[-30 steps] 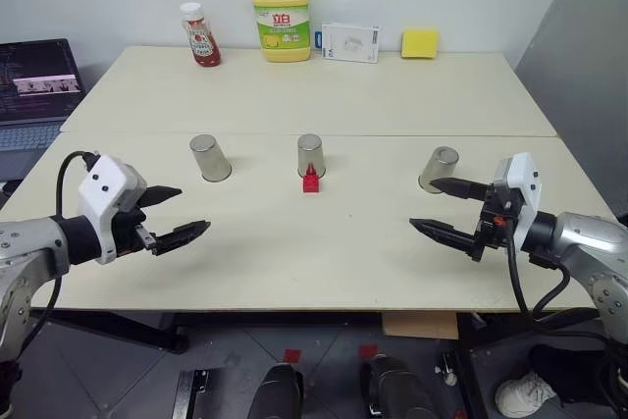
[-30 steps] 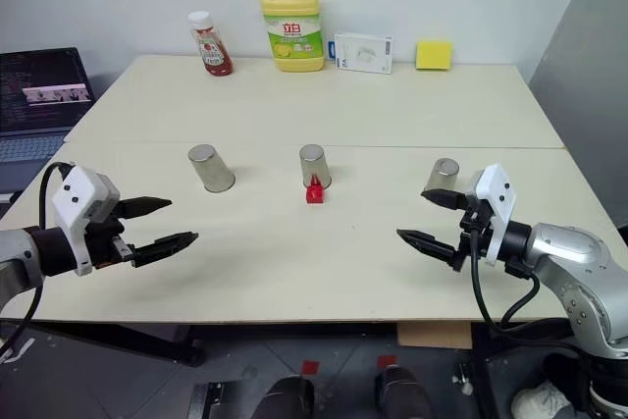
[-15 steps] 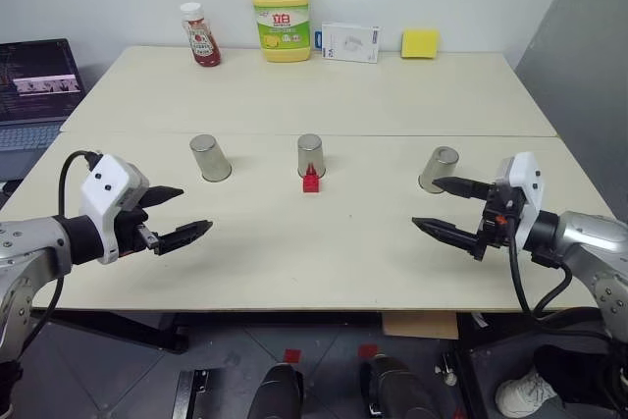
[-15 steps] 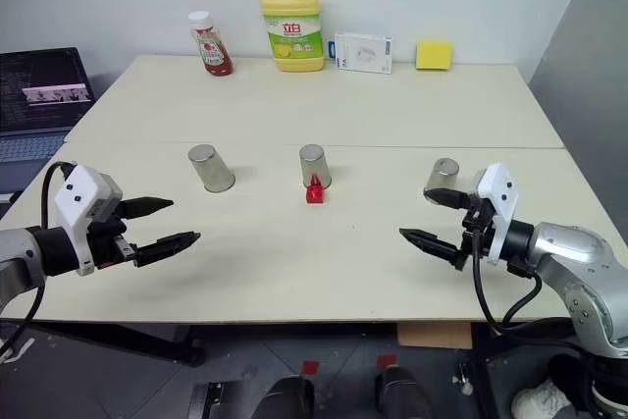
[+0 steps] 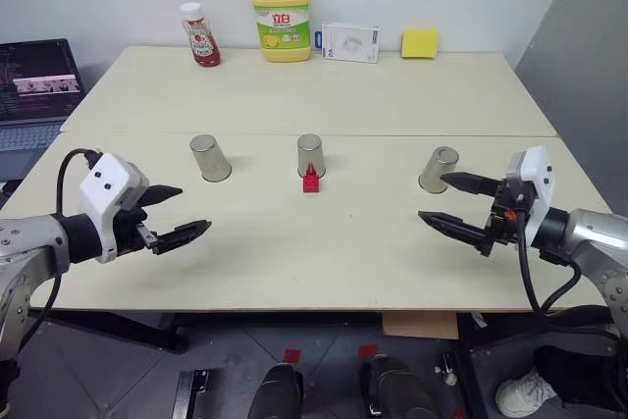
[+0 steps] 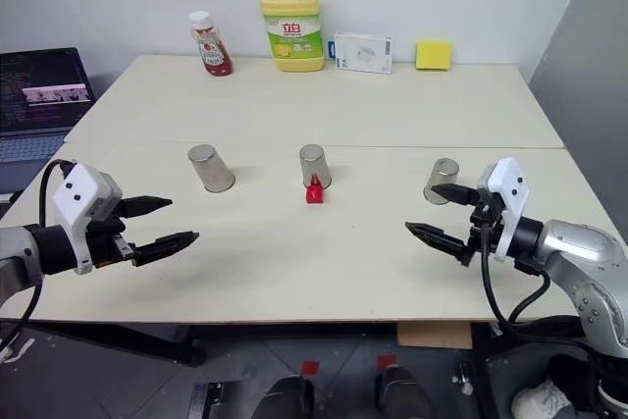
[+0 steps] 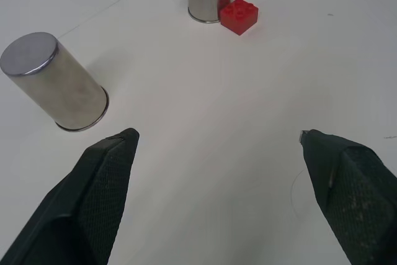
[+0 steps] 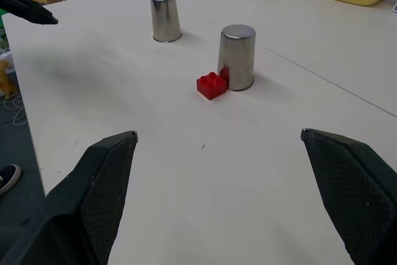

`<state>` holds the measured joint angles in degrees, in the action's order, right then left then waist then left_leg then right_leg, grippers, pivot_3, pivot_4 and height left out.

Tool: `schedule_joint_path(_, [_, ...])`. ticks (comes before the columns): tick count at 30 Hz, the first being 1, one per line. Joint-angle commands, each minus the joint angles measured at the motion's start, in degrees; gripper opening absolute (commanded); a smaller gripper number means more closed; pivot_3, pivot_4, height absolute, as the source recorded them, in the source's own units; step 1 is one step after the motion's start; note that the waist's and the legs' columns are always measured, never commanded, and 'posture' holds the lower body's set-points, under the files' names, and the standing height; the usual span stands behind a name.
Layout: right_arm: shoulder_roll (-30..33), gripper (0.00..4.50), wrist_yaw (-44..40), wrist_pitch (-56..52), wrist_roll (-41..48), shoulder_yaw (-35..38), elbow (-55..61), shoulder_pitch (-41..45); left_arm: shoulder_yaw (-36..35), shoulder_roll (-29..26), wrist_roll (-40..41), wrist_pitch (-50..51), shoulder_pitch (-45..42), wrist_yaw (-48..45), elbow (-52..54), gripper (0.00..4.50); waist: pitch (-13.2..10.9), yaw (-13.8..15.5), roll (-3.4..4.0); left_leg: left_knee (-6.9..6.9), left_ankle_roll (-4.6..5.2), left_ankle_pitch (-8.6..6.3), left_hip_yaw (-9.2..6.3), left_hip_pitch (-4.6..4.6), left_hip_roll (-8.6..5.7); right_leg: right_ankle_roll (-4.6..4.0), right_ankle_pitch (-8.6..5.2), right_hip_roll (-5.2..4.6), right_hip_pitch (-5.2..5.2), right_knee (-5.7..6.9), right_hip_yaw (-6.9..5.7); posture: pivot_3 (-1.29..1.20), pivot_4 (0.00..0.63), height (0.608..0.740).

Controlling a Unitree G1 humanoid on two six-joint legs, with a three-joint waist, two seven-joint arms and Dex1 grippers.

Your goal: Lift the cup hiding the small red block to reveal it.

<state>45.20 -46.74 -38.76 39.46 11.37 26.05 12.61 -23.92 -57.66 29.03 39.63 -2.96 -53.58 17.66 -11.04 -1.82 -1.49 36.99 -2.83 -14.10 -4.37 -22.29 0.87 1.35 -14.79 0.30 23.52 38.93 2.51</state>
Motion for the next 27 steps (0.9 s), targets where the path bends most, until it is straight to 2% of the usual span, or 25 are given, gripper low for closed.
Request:
schedule_joint_path(1, [1.1, 4.5, -1.0, 0.4, 0.6, 1.0, 1.5, 0.1, -1.1, -1.1, 0.0, -0.1, -0.2, 0.2, 1.3, 4.44, 0.0, 0.0, 0.0, 0.0, 0.0, 0.0, 0.0, 0.0, 0.0, 0.0, 0.0, 0.0, 0.0, 0.0, 0.0, 0.0, 0.15, 0.74])
schedule_joint_path(27, [1.0, 4.5, -0.6, -0.8, 1.1, 0.0, 2.7, 0.8, -0.4, -0.5, 1.5, 3.3, -0.8, 1.6, 3.0, 4.44, 0.0, 0.0, 0.0, 0.0, 0.0, 0.0, 0.0, 0.0, 0.0, 0.0, 0.0, 0.0, 0.0, 0.0, 0.0, 0.0, 0.15, 0.74])
